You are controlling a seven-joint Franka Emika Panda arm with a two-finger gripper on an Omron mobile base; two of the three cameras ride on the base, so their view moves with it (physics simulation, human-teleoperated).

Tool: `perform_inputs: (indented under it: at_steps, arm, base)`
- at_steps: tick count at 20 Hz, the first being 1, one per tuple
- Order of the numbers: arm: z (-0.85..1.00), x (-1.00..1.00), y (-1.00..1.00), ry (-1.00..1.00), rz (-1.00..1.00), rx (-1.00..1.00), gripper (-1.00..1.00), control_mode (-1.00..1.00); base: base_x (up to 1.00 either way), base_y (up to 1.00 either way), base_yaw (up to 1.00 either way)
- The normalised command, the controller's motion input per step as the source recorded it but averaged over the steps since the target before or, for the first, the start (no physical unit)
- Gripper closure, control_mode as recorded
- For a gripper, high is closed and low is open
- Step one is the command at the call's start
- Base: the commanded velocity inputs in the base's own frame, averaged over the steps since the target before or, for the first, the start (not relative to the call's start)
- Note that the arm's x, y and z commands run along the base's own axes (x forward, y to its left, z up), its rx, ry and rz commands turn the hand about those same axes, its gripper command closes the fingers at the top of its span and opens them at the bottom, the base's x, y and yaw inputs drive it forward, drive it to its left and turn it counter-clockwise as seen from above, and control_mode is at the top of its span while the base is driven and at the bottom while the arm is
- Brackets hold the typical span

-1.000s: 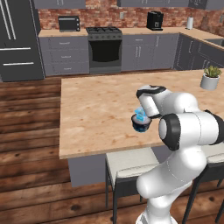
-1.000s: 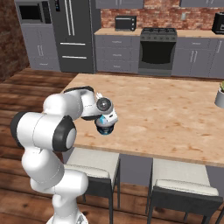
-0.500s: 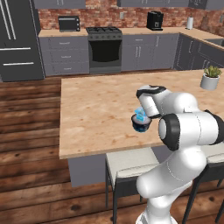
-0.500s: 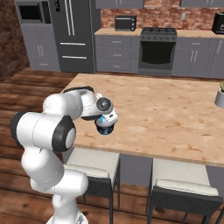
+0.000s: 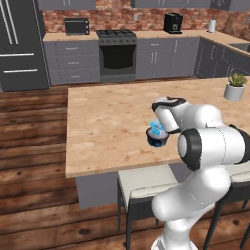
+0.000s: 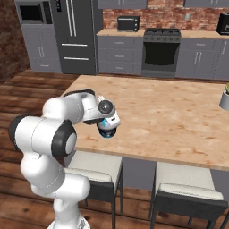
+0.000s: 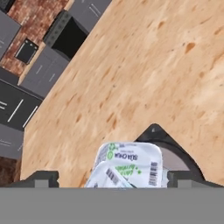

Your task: Stack the yogurt containers by placing the smaller containers on top of the larger containers.

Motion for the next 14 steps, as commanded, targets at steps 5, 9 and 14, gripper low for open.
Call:
perform_inputs:
  at_steps: [5, 9, 14]
  arm:
    - [0.59, -0.34, -0.23, 0.05, 0.0, 0.01, -1.0, -1.0]
    - [0.83, -0.34, -0.23, 0.01, 0.0, 0.04, -1.0, -1.0]
    - [0.75, -0.27, -0.2, 0.0, 0.0, 0.07, -1.0, -1.0]
  base:
    - [0.0, 0.0, 0.0]
    - [0.0, 0.0, 0.0]
    - [0.0, 0.0, 0.0]
